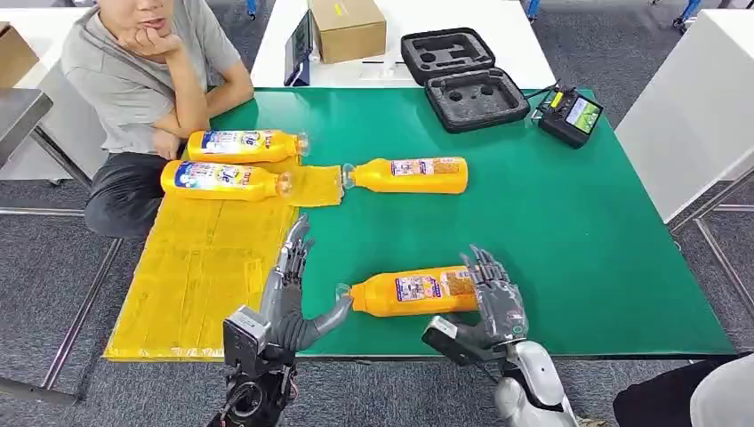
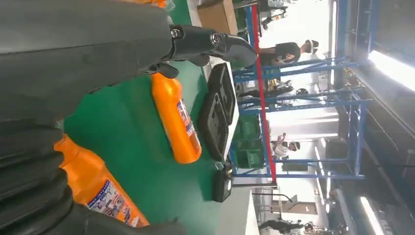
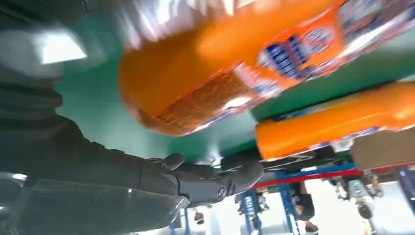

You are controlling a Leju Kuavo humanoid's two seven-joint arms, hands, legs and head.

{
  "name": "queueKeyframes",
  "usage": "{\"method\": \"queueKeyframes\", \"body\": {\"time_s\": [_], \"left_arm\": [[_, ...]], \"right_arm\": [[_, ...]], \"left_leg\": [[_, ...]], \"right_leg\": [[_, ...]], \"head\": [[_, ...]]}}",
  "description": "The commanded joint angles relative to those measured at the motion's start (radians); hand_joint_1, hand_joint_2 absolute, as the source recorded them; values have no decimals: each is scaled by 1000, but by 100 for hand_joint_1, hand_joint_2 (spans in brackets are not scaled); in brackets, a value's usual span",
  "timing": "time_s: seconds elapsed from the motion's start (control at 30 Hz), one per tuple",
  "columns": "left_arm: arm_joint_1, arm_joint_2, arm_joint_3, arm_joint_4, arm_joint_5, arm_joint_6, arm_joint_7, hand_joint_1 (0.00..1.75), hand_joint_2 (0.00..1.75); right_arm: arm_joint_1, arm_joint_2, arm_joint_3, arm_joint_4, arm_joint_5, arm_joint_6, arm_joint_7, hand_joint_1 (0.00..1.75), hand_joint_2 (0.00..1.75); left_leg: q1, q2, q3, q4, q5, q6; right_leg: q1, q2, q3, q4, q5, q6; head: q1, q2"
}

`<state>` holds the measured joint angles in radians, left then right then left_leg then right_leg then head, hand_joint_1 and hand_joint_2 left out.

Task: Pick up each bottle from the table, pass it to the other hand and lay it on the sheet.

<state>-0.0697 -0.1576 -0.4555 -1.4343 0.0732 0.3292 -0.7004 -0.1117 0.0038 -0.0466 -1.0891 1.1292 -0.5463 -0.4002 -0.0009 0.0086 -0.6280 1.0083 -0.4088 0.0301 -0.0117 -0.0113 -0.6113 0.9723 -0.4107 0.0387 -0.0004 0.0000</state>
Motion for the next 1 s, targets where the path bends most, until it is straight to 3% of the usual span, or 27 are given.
{"method": "queueKeyframes", "body": {"time_s": [0.03,0.53,0.73,1.0], "left_arm": [[-26,5,0,47,-1,-6,2,0,175],[-47,16,-11,146,98,-38,24,0,175],[-69,12,-20,149,98,-38,30,0,175],[-73,10,-24,154,89,-47,34,0,175]], "right_arm": [[-26,-15,129,31,31,41,28,0,175],[-87,-91,223,142,15,61,77,0,175],[-122,-124,250,207,115,30,159,0,175],[-126,-140,268,172,149,35,184,0,175]], "left_leg": [[1,1,4,0,-2,-2],[0,0,6,-2,-1,-2],[1,-1,7,-1,-2,-2],[0,-2,7,-1,-1,-1]], "right_leg": [[0,2,4,0,-1,-1],[0,1,5,-2,-1,-1],[1,0,7,-1,-2,-2],[0,0,7,-1,-1,-1]], "head": [[0,0],[0,0],[0,0],[0,0]]}}
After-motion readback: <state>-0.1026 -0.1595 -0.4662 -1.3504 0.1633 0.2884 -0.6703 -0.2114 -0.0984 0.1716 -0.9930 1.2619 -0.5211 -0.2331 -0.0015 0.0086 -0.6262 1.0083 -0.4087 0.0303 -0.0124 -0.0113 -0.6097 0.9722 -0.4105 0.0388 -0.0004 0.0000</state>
